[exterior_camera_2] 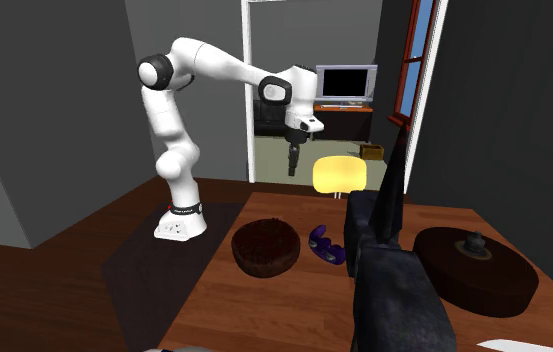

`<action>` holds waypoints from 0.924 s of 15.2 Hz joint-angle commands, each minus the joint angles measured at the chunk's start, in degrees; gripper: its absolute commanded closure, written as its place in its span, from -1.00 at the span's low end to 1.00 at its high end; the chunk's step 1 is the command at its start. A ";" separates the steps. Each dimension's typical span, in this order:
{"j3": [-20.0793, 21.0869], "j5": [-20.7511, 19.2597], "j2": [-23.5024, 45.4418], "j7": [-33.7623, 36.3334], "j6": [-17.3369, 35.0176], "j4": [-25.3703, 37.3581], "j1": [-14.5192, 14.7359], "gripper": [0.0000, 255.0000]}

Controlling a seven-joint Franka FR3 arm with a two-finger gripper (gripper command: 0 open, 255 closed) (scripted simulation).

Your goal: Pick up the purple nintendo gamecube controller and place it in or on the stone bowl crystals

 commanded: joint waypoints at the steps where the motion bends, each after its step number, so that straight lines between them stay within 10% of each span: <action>1: -1.02 0.73 4.84 -0.95 0.95 3.35 -0.44 -1.00; 14: -3.84 7.94 34.89 -5.10 2.05 28.24 -5.92 -1.00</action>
